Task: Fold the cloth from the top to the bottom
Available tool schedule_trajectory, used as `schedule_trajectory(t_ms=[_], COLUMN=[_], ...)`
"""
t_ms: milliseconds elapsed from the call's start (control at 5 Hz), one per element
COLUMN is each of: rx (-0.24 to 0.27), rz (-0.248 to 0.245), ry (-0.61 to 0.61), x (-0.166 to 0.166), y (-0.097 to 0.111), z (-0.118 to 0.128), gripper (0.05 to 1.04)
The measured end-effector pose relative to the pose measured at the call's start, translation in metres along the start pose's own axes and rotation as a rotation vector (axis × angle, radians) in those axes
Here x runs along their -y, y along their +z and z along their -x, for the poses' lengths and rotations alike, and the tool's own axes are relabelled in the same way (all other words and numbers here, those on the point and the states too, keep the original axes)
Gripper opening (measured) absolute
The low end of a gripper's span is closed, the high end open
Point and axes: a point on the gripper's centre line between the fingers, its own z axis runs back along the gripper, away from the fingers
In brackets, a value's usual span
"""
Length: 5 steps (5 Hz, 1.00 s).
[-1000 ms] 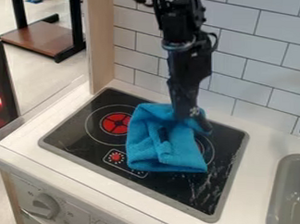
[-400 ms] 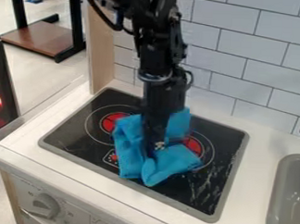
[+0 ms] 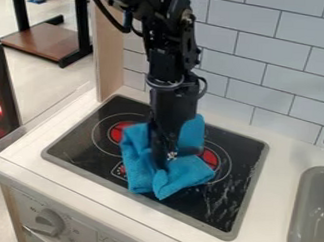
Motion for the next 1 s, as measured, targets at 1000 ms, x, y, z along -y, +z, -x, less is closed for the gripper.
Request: schedule_trajectory(t_ms=[1000], rx=[0.186], rz=[-0.098], ry=[0.013], x=[-0.008], y=[0.074], z=[-0.018], gripper=[0.999])
